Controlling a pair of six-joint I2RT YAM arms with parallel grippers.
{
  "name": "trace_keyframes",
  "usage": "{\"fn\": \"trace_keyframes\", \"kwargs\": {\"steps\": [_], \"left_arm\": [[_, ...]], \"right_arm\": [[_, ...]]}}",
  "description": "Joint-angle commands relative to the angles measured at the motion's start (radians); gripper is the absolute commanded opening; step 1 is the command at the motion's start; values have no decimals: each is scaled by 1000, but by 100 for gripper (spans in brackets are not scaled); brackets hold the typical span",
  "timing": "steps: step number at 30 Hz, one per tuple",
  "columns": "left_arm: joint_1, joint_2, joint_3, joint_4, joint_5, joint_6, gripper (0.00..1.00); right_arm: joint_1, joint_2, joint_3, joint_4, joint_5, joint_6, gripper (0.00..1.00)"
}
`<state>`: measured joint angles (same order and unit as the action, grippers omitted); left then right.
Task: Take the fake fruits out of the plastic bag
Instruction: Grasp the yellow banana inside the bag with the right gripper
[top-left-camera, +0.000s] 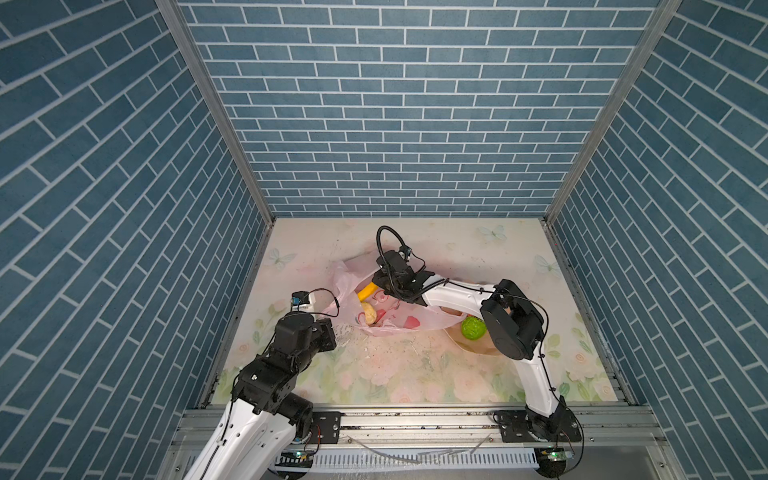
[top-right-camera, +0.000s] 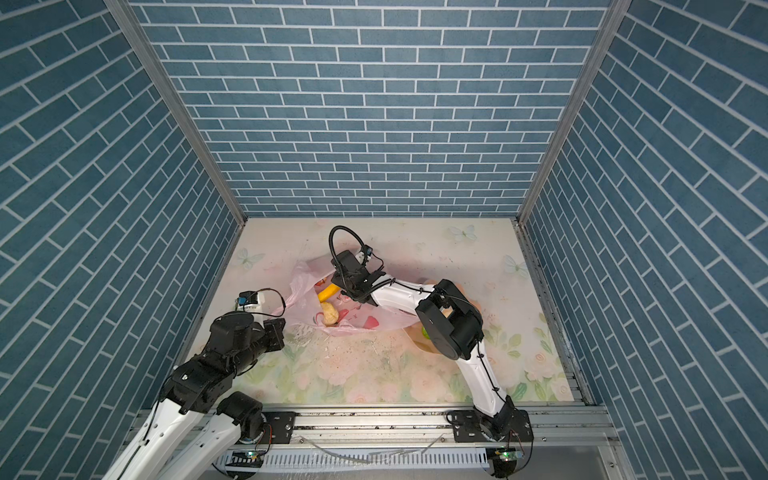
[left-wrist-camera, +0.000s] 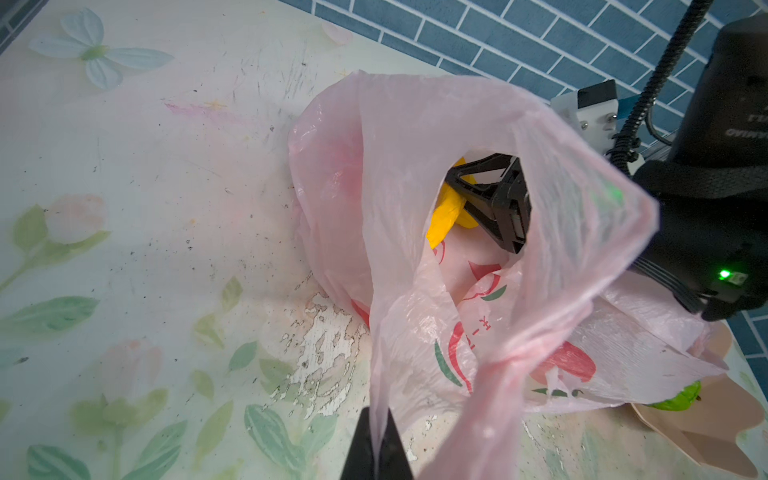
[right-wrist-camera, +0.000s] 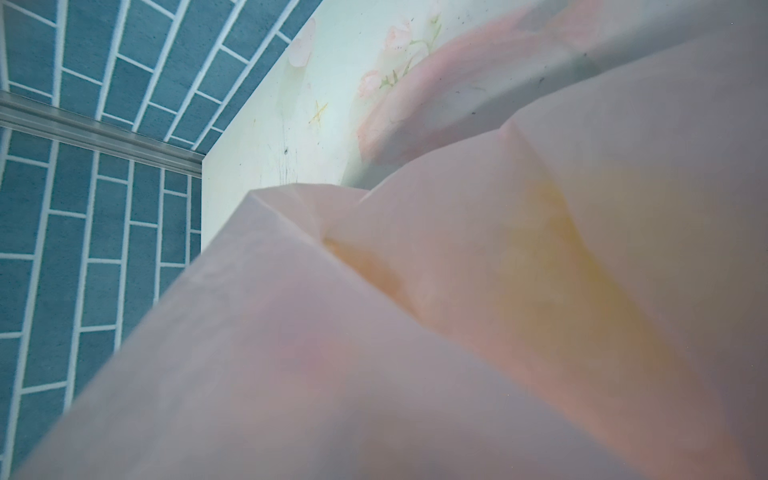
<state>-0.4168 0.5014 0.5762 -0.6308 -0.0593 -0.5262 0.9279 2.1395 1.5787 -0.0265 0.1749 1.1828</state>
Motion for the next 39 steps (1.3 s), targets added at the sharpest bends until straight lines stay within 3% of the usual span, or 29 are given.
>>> {"fn": "trace_keyframes", "kwargs": {"steps": [1, 12, 26, 39], "left_arm": [[0, 9, 36, -3, -30, 30, 6], [0, 14, 54, -11, -61, 52, 6], [1, -6, 59, -52, -87, 43, 6], [1, 18, 69, -22, -97, 39, 6]], "right_arm": [[-9, -52, -31, -15, -23, -33, 7], [-16, -62, -32, -45, -135, -80, 7], [-102, -116, -70, -77, -257, -137, 7], [-128, -141, -10, -221, -461, -242, 7]]}}
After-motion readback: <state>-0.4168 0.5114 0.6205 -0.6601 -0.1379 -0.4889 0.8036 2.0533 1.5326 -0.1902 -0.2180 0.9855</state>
